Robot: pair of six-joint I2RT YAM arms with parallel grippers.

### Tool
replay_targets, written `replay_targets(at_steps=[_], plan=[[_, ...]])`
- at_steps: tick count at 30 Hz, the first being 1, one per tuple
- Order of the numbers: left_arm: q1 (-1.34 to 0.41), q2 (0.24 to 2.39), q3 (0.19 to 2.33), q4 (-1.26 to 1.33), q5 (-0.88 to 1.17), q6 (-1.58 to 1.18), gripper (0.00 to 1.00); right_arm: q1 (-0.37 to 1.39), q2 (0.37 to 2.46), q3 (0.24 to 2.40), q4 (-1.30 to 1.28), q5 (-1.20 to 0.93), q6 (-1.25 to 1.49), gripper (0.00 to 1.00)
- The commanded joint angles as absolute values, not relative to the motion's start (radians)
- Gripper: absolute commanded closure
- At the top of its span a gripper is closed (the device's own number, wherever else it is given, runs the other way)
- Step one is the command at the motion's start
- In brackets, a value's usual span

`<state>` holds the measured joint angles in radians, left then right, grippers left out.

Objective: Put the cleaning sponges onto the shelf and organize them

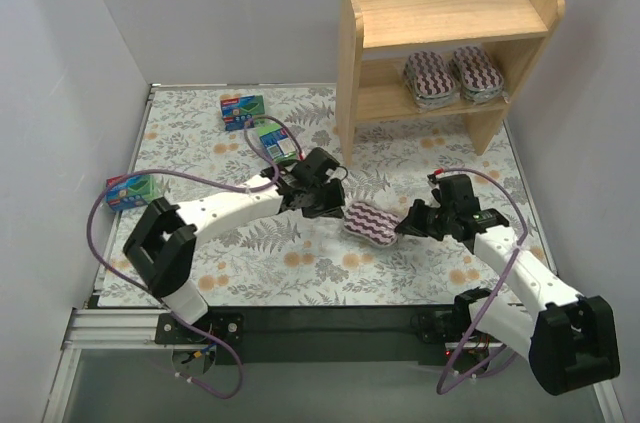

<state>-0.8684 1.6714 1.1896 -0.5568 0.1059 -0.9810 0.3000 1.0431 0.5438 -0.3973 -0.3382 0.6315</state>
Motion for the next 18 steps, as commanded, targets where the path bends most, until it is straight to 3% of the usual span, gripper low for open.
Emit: replay_targets(at_steps=[1,11,18], plan=[[-0.807,1.498,1.238,-0.646,0.057,-0.957,1.0,0.287,0.944,0.617,-0.554,-0.408,0.629,0.99],[-0.571,1.301,1.296,-0.771,0.025,-0.879,1.0,0.224,0.793,0.86,-0.689,-0.532,0.807,0.99],[-0.528,1.287,1.335,-0.798,0.058,-0.862,1.0,0.18,0.819,1.115,-0.721,-0.445,0.949,0.99]])
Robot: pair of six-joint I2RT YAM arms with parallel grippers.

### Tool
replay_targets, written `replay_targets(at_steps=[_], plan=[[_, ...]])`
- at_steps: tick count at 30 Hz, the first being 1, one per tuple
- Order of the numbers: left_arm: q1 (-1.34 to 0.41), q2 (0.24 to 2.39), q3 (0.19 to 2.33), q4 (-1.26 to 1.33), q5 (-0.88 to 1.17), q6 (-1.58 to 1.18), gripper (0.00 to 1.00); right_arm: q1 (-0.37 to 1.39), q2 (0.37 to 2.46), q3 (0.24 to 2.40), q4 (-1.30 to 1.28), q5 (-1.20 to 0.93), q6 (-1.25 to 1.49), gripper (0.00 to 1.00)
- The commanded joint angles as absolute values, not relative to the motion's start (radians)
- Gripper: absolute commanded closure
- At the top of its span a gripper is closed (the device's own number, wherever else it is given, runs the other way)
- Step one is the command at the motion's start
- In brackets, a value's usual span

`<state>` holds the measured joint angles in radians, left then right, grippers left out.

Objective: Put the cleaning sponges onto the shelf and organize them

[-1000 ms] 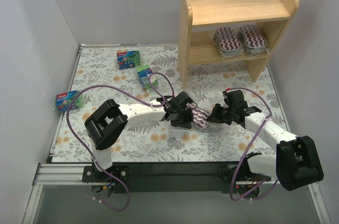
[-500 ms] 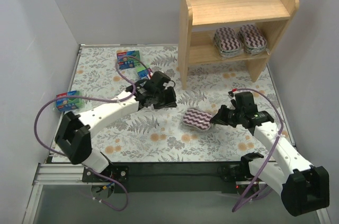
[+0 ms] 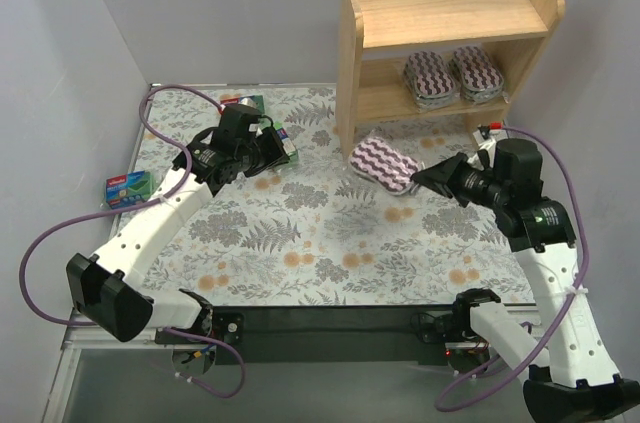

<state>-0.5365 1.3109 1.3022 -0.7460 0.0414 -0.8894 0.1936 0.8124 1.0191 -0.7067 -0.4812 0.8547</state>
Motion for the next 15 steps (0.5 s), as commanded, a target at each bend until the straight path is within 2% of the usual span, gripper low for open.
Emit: replay_targets(at_steps=[1,11,15], plan=[[-0.528,1.281,1.338,-0.798,0.063,-0.862,1.0,0.176,0.827,1.136,-0.721,-0.425,0.959,0.99],[-0.52,1.224,1.336,-0.831,0.057,-0.862,1.0,0.173,0.954,1.278,-0.612,-0.131,1.068,0.99],[-0.52,1.201,1.319,-0.831,0.057,-0.87,1.0,0.175,0.998,1.258,-0.486,-0.121,1.141,0.99]])
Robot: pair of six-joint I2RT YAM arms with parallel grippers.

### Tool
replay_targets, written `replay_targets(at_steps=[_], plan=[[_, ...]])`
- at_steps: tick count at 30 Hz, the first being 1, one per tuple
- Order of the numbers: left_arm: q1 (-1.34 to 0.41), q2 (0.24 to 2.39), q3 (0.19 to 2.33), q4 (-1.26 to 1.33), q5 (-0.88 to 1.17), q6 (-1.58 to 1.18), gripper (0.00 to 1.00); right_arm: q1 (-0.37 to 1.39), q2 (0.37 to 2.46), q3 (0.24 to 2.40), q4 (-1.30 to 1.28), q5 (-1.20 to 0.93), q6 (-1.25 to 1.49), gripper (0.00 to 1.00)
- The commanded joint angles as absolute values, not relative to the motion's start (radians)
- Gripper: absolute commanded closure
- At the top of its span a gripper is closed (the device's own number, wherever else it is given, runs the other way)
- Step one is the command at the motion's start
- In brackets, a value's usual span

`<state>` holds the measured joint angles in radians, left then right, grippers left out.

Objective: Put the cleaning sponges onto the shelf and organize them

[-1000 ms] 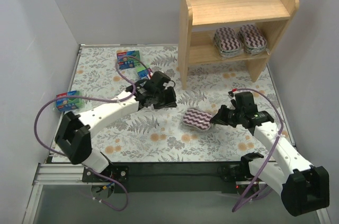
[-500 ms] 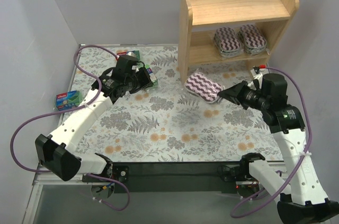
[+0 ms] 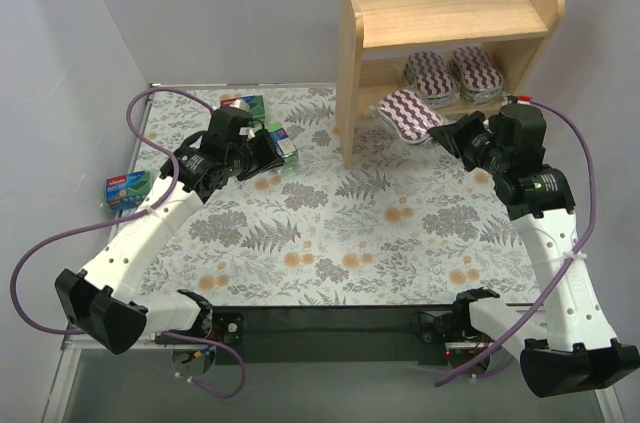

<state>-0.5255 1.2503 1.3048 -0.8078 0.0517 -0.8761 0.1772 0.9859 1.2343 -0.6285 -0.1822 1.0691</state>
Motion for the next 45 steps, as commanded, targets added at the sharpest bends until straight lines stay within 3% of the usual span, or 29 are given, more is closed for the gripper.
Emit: replay_targets(at_steps=[1,12,22,33,45], plan=[[-0.52,1.198,1.318,-0.833,0.055,-0.87,1.0,0.173,1.008,1.249,-0.456,-0.133,1.163,0.99],[-0.518,1.16,1.279,-0.836,0.054,-0.888,1.0,0.207,1.162,1.275,-0.249,-0.129,1.281,0.99],[-0.518,1.128,1.253,-0.841,0.046,-0.916,1.0,0.365,1.321,1.348,-0.163,0.057,1.318,0.99],[-0.518,1.085,1.226,-0.856,0.031,-0.94,1.0,0.429,1.449,1.37,-0.15,0.163,1.327,0.99],[-0.518,1.075,1.183,-0.85,0.026,-0.946,1.0,0.43,1.486,1.324,-0.137,0.144,1.336,0.99]])
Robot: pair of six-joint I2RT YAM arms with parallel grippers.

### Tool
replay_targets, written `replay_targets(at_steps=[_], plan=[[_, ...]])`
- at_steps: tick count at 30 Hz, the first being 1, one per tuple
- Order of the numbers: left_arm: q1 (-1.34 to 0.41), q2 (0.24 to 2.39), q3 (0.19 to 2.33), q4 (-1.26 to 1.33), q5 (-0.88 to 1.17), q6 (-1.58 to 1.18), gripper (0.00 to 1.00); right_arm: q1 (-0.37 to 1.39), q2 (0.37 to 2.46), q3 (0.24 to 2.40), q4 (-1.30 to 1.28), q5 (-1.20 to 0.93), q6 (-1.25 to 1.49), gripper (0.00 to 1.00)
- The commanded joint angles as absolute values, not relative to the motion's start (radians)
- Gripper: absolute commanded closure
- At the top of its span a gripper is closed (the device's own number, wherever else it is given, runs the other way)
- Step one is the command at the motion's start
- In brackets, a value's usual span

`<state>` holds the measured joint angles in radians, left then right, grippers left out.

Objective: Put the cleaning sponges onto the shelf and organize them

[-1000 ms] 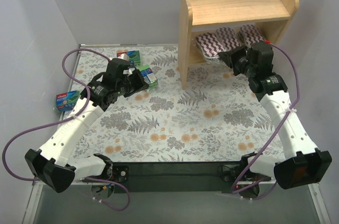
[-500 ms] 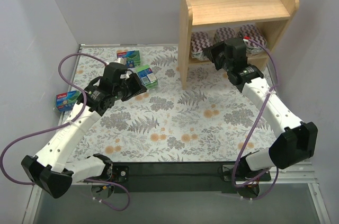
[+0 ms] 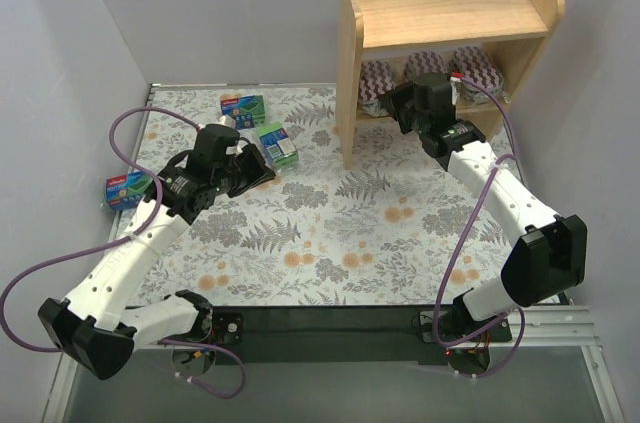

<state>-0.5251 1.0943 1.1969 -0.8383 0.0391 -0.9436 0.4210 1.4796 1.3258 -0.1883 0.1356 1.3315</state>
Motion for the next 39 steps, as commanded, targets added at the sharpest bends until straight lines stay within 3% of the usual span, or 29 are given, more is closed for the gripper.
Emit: replay_targets(at_steps=[1,3,5,7,8,12,15,17,24,29,39], plan=[[-0.518,1.075,1.183,-0.847,0.028,-0.946,1.0,0.43,1.486,1.321,-0.137,0.14,1.333,0.99],[-0.518,1.081,1.18,-0.845,0.025,-0.946,1.0,0.428,1.483,1.318,-0.132,0.123,1.328,0.95],[-0.52,1.086,1.175,-0.845,0.012,-0.945,0.97,0.426,1.468,1.31,-0.129,0.095,1.321,0.84],[-0.518,1.094,1.17,-0.848,-0.017,-0.946,0.81,0.426,1.447,1.283,-0.124,0.083,1.312,0.64],[-0.518,1.097,1.17,-0.85,-0.021,-0.95,0.65,0.426,1.419,1.272,-0.118,0.083,1.307,0.5],[-0.515,1.124,1.183,-0.844,-0.047,-0.956,0.43,0.41,1.349,1.221,-0.12,0.057,1.276,0.34],[-0.508,1.16,1.21,-0.824,-0.066,-0.942,0.36,0.396,1.275,1.198,-0.144,0.032,1.234,0.27],[-0.491,1.202,1.236,-0.807,-0.072,-0.922,0.32,0.388,1.22,1.196,-0.185,0.011,1.2,0.25],[-0.362,1.371,1.279,-0.697,-0.008,-0.818,0.31,0.385,1.036,1.125,-0.371,-0.095,1.06,0.23],[-0.279,1.529,1.293,-0.583,0.057,-0.724,0.35,0.385,0.93,1.002,-0.492,-0.24,0.911,0.24],[-0.236,1.827,1.402,-0.388,0.087,-0.603,0.4,0.385,0.694,0.76,-0.69,-0.313,0.729,0.24]])
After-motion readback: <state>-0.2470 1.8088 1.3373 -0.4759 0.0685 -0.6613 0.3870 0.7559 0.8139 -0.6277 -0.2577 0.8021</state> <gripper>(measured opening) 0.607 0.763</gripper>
